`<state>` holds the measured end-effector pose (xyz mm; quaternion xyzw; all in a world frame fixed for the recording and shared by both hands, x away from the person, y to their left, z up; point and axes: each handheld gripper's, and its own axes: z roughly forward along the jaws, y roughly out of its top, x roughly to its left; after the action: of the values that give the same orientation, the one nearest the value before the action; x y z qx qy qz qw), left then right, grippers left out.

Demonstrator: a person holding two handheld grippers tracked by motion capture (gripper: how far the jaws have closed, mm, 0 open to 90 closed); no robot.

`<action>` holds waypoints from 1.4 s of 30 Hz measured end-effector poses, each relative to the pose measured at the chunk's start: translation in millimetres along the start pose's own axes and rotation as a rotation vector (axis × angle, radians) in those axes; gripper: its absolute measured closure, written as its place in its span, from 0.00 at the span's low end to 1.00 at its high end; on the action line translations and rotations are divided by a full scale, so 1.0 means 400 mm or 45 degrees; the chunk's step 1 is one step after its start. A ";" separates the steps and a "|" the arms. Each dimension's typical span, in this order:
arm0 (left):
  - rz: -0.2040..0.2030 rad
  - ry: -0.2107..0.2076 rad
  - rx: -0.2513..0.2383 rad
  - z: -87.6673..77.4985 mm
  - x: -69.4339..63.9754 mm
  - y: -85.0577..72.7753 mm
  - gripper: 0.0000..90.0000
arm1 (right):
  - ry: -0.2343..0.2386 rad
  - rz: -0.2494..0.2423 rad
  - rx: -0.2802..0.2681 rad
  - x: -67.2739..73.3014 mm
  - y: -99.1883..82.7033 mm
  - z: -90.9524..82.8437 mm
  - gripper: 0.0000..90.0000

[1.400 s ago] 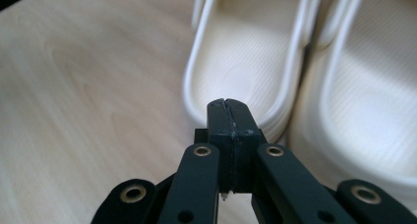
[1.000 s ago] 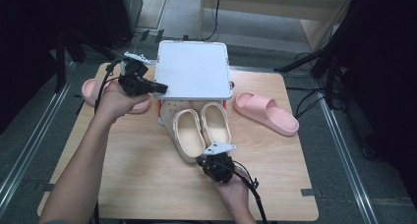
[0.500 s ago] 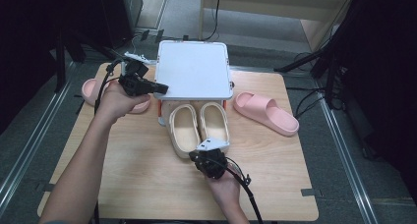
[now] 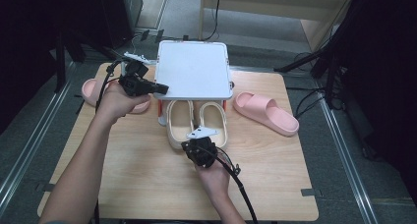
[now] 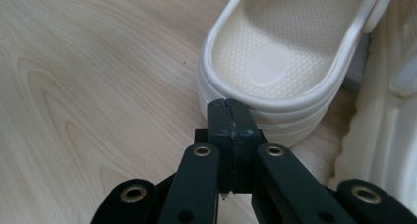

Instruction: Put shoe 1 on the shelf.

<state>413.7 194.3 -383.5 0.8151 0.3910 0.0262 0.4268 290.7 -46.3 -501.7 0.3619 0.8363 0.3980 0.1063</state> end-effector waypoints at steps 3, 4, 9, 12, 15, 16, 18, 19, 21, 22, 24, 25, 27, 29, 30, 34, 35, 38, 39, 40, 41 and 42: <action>0.000 -0.003 0.000 0.000 0.000 0.000 1.00 | -0.006 -0.001 -0.005 -0.002 0.009 0.018 1.00; -0.001 -0.002 0.001 0.000 0.000 0.000 1.00 | -0.008 0.004 0.000 -0.003 0.013 0.024 1.00; -0.010 -0.005 -0.003 0.000 0.002 0.000 1.00 | -0.034 0.034 -0.026 -0.006 0.034 0.049 1.00; -0.011 -0.006 -0.003 0.000 0.002 -0.001 1.00 | -0.045 0.015 -0.032 -0.003 0.046 0.063 1.00; -0.005 -0.005 0.000 0.000 0.001 -0.001 1.00 | -0.049 0.005 -0.037 -0.003 0.060 0.081 1.00; -0.005 -0.005 0.000 0.000 0.001 -0.001 1.00 | -0.045 0.011 -0.044 -0.002 0.066 0.086 1.00; -0.004 -0.006 -0.002 0.000 0.002 -0.001 1.00 | -0.076 -0.008 -0.036 -0.001 0.077 0.096 1.00; -0.003 -0.013 0.001 -0.001 0.003 -0.001 1.00 | -0.084 -0.007 -0.028 -0.001 0.082 0.102 1.00; -0.005 -0.018 0.001 -0.001 0.002 -0.002 1.00 | -0.064 -0.009 -0.044 -0.007 0.089 0.108 1.00; -0.005 -0.018 -0.001 -0.001 0.002 -0.003 1.00 | -0.073 0.001 -0.053 -0.008 0.092 0.111 0.99; -0.007 -0.020 -0.001 -0.001 0.003 -0.002 1.00 | -0.095 -0.004 -0.057 -0.012 0.100 0.119 1.00; -0.005 -0.019 0.001 -0.001 0.002 -0.002 1.00 | -0.102 -0.007 -0.057 -0.013 0.101 0.122 1.00; 0.000 -0.017 0.003 -0.002 0.002 -0.002 1.00 | -0.103 -0.005 -0.069 -0.017 0.104 0.129 1.00; -0.002 -0.016 0.001 -0.002 0.002 -0.002 1.00 | -0.105 0.009 -0.069 -0.021 0.108 0.134 1.00; -0.002 -0.016 0.001 -0.001 0.001 -0.002 1.00 | -0.105 0.012 -0.073 -0.024 0.111 0.138 1.00; 0.009 -0.017 -0.005 -0.001 0.001 -0.004 1.00 | -0.098 0.045 -0.070 -0.034 0.118 0.145 0.99; 0.007 -0.015 -0.007 -0.001 0.000 -0.004 1.00 | -0.100 0.064 -0.067 -0.033 0.118 0.142 1.00; 0.010 -0.008 -0.002 -0.001 -0.001 -0.003 1.00 | -0.067 0.067 -0.046 -0.022 0.105 0.119 1.00; 0.003 -0.007 -0.005 -0.001 -0.001 -0.004 1.00 | -0.062 0.060 -0.042 -0.018 0.100 0.111 1.00; 0.000 -0.007 -0.005 -0.002 -0.001 -0.004 1.00 | -0.055 0.053 -0.041 -0.012 0.092 0.097 1.00; -0.004 -0.007 -0.006 -0.002 -0.001 -0.004 1.00 | -0.052 0.048 -0.045 -0.009 0.086 0.087 1.00; -0.007 -0.009 -0.007 -0.001 -0.001 -0.004 1.00 | -0.042 0.050 -0.049 -0.008 0.079 0.074 1.00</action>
<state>412.3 194.9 -384.1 0.8129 0.3917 0.0233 0.4304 323.2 -17.9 -498.2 0.3826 0.8193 0.4101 0.1193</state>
